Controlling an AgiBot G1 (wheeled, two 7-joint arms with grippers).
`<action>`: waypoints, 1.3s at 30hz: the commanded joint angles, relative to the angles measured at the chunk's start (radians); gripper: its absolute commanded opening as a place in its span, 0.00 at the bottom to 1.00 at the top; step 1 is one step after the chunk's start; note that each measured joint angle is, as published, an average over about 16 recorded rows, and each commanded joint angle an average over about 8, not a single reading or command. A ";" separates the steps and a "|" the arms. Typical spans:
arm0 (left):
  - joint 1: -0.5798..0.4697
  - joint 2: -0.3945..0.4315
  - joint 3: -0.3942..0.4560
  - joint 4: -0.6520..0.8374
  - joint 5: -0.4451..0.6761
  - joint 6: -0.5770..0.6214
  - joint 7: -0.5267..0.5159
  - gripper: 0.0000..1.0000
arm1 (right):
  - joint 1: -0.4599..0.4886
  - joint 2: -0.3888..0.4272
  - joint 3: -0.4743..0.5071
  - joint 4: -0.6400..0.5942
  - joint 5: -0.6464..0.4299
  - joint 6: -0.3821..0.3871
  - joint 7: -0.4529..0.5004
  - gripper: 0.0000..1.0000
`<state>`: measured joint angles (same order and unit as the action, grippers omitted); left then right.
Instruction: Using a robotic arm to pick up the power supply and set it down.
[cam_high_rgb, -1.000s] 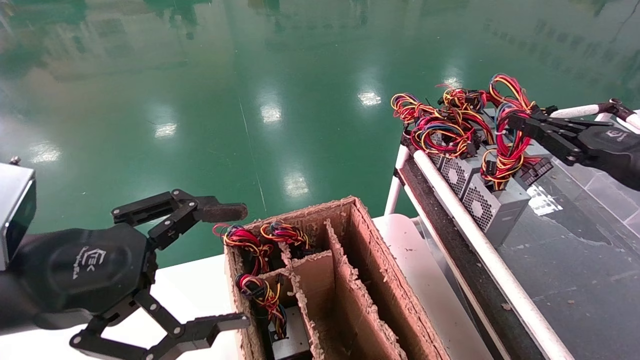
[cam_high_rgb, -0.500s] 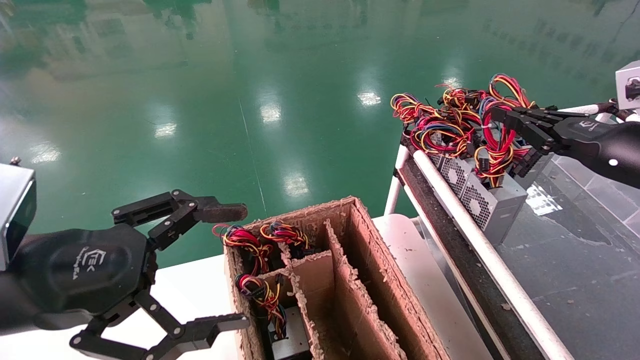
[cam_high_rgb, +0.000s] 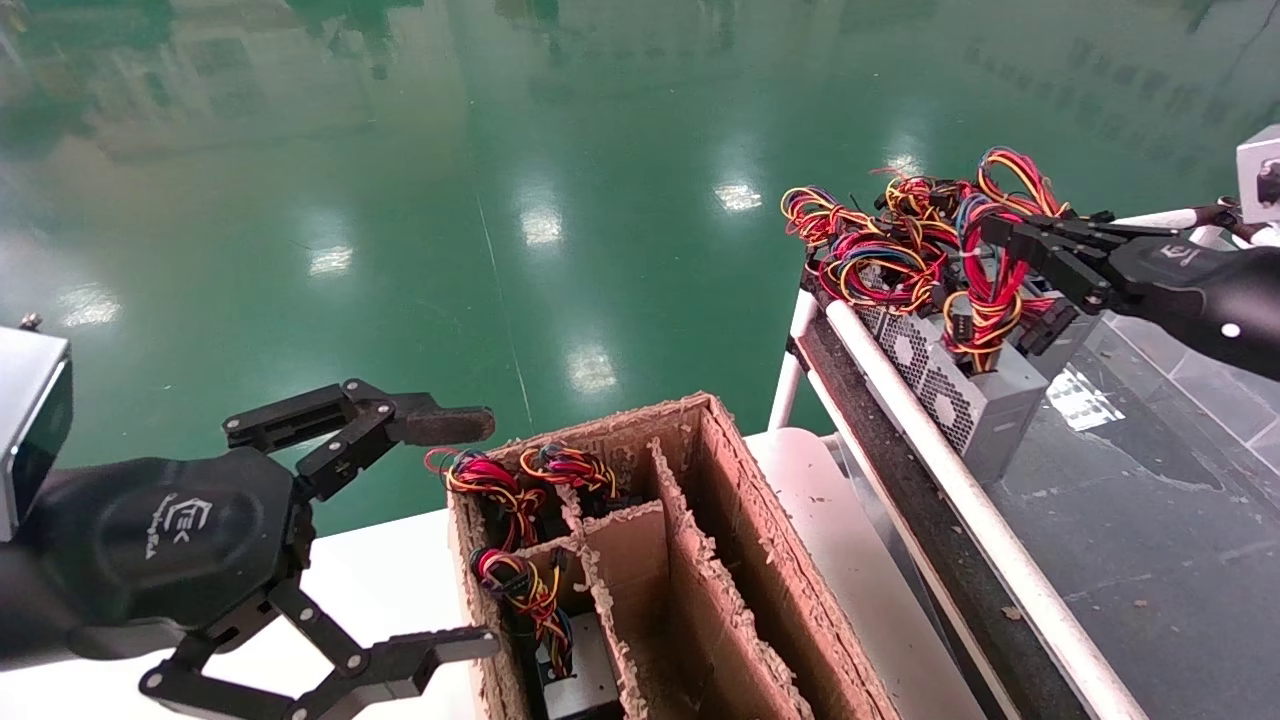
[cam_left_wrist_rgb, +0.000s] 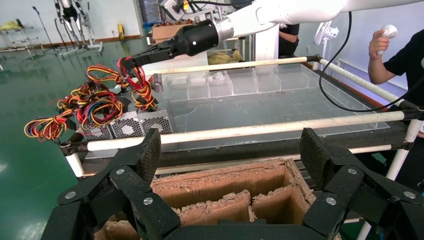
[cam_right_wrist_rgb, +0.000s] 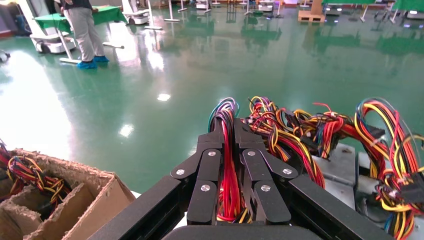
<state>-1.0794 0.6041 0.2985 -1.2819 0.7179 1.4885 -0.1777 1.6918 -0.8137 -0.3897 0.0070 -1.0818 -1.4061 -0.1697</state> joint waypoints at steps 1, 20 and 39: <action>0.000 0.000 0.000 0.000 0.000 0.000 0.000 1.00 | -0.003 0.001 -0.001 -0.006 -0.002 0.000 0.002 0.66; 0.000 0.000 0.001 0.000 -0.001 0.000 0.001 1.00 | 0.046 0.043 -0.008 -0.002 -0.012 -0.060 0.082 1.00; 0.000 -0.001 0.002 0.001 -0.001 -0.001 0.001 1.00 | -0.012 0.080 0.048 0.110 0.087 -0.151 0.139 1.00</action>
<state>-1.0799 0.6034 0.3004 -1.2810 0.7166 1.4877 -0.1764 1.6774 -0.7334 -0.3419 0.1217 -0.9936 -1.5572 -0.0301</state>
